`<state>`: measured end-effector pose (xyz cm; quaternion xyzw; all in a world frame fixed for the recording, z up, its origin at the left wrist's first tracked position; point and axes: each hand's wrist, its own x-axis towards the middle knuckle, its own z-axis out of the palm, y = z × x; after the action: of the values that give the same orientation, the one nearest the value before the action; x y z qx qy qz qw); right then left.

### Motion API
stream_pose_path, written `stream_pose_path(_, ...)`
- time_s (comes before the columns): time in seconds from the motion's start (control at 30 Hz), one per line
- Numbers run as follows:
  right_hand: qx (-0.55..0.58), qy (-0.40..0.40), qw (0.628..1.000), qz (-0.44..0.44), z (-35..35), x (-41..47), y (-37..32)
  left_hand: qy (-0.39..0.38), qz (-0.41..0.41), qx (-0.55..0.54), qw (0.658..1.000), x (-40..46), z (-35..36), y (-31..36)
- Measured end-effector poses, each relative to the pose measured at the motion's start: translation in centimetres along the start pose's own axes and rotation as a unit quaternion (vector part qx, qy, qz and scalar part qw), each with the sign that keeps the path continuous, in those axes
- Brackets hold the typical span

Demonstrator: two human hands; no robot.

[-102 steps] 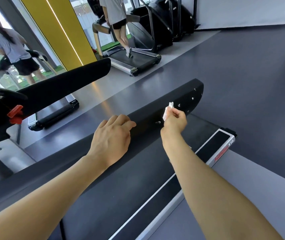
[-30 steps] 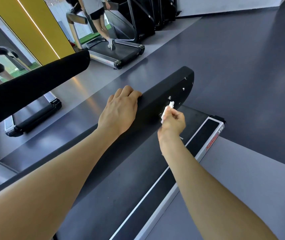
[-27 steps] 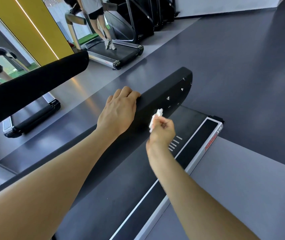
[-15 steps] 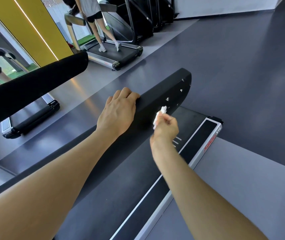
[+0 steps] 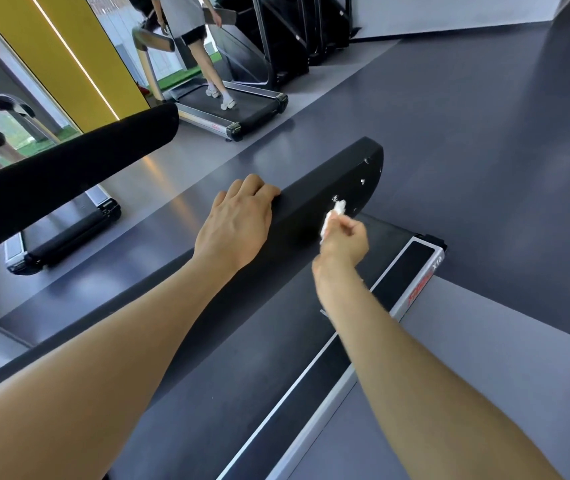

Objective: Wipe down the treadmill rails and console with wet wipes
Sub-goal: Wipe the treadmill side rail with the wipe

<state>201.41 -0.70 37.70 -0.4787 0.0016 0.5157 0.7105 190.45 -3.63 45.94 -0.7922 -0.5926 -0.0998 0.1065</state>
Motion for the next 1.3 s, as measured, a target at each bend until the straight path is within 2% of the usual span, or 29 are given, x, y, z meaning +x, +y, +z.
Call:
stream_pose_path(0.17, -0.011, -0.057, 0.998, 0.011, -1.5, -4.5, 2.6, 0.007, 0.002, -0.008, 1.000, 0.1, 0.0, -0.3)
stream_pose_path(0.27, 0.001, -0.041, 0.998, 0.041, -0.6, -2.0, 1.0, 0.028, -0.014, -0.022, 0.999, 0.7, -0.3, 0.0)
stream_pose_path(0.4, 0.009, 0.009, 0.998, 0.060, 0.5, 3.3, -1.8, 0.037, 0.005, -0.033, 0.999, 3.5, -0.1, 2.4)
stream_pose_path(0.57, 0.045, 0.019, 0.996, 0.078, 0.8, 8.0, -3.5, 0.041, 0.003, -0.057, 0.998, 6.7, 1.8, 4.5)
stream_pose_path(0.67, 0.033, 0.016, 0.997, 0.065, 0.6, 8.5, -3.4, 0.025, 0.031, -0.056, 0.998, 7.4, 2.6, 4.3)
stream_pose_path(0.8, 0.031, -0.043, 0.998, 0.015, -0.3, 4.3, -0.4, 0.019, 0.045, -0.088, 0.995, 7.6, 3.2, 3.5)
stream_pose_path(0.93, 0.015, -0.102, 0.995, 0.001, -1.3, 1.3, 1.5, 0.024, 0.043, -0.119, 0.992, 7.8, 3.2, 3.6)
stream_pose_path(1.13, 0.026, -0.020, 0.999, 0.012, 0.5, 8.8, -3.4, 0.029, 0.022, -0.142, 0.989, 7.9, 3.6, 3.6)
stream_pose_path(1.23, 0.043, -0.007, 0.999, 0.004, 0.4, 8.2, -2.9, 0.028, 0.018, -0.150, 0.988, 7.9, 3.7, 3.7)
stream_pose_path(1.3, 0.052, -0.032, 0.998, 0.000, -0.2, 5.2, -1.1, 0.028, 0.022, -0.151, 0.988, 7.9, 3.7, 3.7)
